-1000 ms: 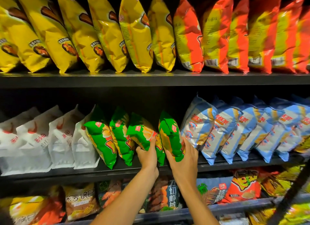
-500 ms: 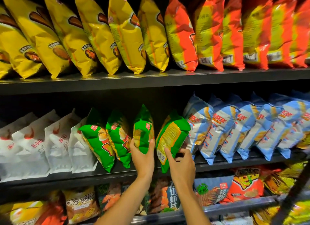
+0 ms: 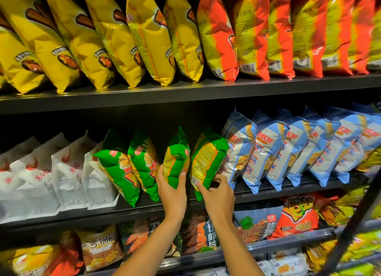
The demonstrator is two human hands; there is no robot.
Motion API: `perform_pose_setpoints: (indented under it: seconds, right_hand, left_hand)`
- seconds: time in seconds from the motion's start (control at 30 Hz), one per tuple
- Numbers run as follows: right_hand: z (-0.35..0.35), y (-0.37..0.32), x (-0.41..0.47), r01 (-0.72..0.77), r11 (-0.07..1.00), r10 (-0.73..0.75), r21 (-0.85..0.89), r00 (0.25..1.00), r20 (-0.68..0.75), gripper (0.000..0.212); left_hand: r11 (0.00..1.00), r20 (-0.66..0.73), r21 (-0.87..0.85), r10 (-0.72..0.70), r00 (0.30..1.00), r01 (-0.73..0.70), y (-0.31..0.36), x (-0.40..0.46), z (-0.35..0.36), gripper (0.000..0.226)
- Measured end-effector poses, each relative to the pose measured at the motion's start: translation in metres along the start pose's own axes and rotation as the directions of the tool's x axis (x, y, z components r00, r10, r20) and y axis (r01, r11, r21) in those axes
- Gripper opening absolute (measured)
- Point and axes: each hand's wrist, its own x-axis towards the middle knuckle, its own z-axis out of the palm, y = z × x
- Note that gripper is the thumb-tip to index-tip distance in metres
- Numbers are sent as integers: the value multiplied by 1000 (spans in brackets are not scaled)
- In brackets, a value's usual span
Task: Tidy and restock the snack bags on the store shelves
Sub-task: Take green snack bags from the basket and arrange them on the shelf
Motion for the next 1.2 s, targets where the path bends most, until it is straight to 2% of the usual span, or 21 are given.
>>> perform_pose_setpoints:
  seconds: [0.13,0.27,0.4,0.5,0.57,0.63,0.73,0.8,0.83,0.9,0.93,0.97,1.07,1.13,1.2]
  right_hand:
    - [4,-3,5,2,1000,-2,-7,1000,25,55]
    - [-12,4,-2,38,995,-44,87,997,65,70]
    - [-45,4,-25,71,951,-97,300,993,71,50]
    - [-64,-7,-40,160,917,-207,367,974,93,40]
    - [-71,-21,-49,189,878,-286,440,944,164,37]
    - [-73,-33,-54,167,825,-351,540,900,258,44]
    - [-67,-42,-58,103,791,-412,603,819,400,74]
    - [-62,-45,-65,4,796,-381,606,780,496,96]
    - [-61,-45,-70,-40,786,-370,617,769,521,93]
    - [-62,-41,-79,-61,763,-360,644,787,501,60]
    - [-62,-37,-83,-56,761,-347,646,806,479,51]
    - [-61,-31,-89,-51,763,-336,644,820,463,49]
    - [-54,-8,-104,-109,774,-297,624,808,510,58]
    - [-49,3,-114,-125,795,-285,593,786,548,65]
    - [-48,9,-121,-144,792,-284,593,773,568,64]
  left_hand:
    - [1000,11,9,6,1000,-6,1,-5,-7,70]
    - [999,41,-3,53,998,-53,8,-9,-19,65]
    - [989,22,1,151,988,-151,27,-14,-51,62]
    - [980,29,-8,197,980,-197,35,-15,-82,56]
    - [984,68,-28,179,981,-178,38,-16,-101,48]
    - [988,132,-78,143,981,-134,39,-19,-116,47]
    - [994,233,-107,57,971,-32,35,-32,-136,69]
    - [996,343,-90,18,939,14,31,-45,-144,71]
    - [997,399,-68,-7,917,37,28,-51,-147,70]
    - [993,516,-55,-59,855,102,22,-64,-152,69]
    - [991,556,-44,-82,827,128,18,-70,-156,74]
    - [989,568,-34,-99,817,144,14,-75,-159,81]
    - [986,512,-44,-117,851,162,7,-86,-165,101]
    - [985,470,-83,-96,878,152,11,-91,-162,95]
    - [984,414,-109,-84,907,141,14,-97,-158,75]
